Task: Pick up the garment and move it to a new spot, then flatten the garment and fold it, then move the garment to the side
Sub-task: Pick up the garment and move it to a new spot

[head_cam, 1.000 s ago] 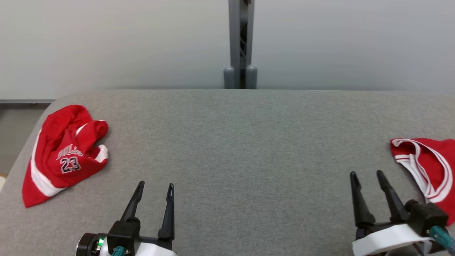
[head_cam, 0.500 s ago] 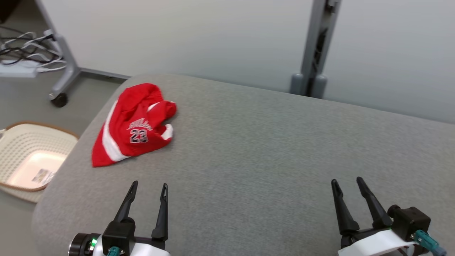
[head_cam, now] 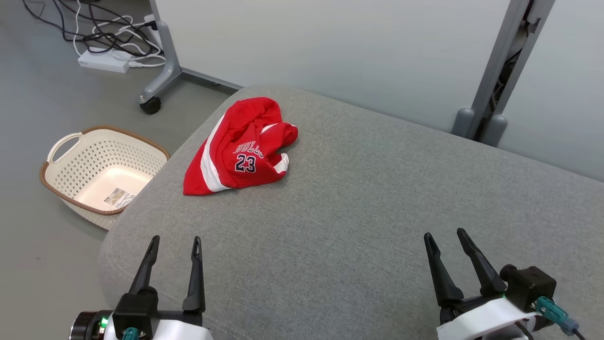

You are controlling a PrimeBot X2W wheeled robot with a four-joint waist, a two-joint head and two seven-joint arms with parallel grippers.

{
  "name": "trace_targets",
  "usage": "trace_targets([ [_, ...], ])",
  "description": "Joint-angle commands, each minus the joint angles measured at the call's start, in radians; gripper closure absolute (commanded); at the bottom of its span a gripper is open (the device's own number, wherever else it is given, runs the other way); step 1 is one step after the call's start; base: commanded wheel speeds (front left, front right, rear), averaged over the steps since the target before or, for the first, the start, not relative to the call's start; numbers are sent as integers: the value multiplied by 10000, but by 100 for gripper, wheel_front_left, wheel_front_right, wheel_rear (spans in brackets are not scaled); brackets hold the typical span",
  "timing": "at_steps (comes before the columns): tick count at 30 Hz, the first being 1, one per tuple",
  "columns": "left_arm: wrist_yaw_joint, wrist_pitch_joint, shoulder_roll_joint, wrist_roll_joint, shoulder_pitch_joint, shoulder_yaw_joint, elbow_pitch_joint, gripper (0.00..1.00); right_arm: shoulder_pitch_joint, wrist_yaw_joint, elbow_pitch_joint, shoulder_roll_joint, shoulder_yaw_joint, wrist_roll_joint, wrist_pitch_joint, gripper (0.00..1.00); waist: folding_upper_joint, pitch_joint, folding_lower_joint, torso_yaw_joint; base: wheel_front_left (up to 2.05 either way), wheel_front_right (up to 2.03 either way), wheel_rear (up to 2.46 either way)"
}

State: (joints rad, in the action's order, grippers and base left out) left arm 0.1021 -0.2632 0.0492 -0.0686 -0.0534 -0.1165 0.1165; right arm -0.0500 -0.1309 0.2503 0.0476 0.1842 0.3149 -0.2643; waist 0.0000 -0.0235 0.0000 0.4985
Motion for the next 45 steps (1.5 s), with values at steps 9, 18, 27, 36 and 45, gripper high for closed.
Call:
trace_targets([
  [9, 246, 0, 36, -99, -57, 196, -189, 0, -421, 4, 242, 61, 213, 59, -10, 0, 0, 202, 0, 145, 0, 0, 0],
  [18, 102, 0, 39, -120, 230, 290, -150, 0, -190, 4, 144, 61, -32, 29, -10, 0, 0, 172, 0, 116, 0, 0, 0],
  [27, -479, 0, 267, 122, 1264, 1028, -51, 0, -92, 4, -259, 65, -351, -737, -9, 0, 0, 801, 0, -183, 0, 0, 0],
  [36, -1605, 68, 832, -658, 4463, 1742, 2768, 0, -826, 4, -971, 626, -41, -1191, -9, 0, 0, 2410, 0, -1082, 0, 0, 0],
  [45, -2314, 3451, 1560, -2107, 8809, 1395, 7643, 0, -1646, 4, -1625, 1128, 536, -1337, -9, 0, 0, 4019, 0, -2276, 0, 0, 0],
])
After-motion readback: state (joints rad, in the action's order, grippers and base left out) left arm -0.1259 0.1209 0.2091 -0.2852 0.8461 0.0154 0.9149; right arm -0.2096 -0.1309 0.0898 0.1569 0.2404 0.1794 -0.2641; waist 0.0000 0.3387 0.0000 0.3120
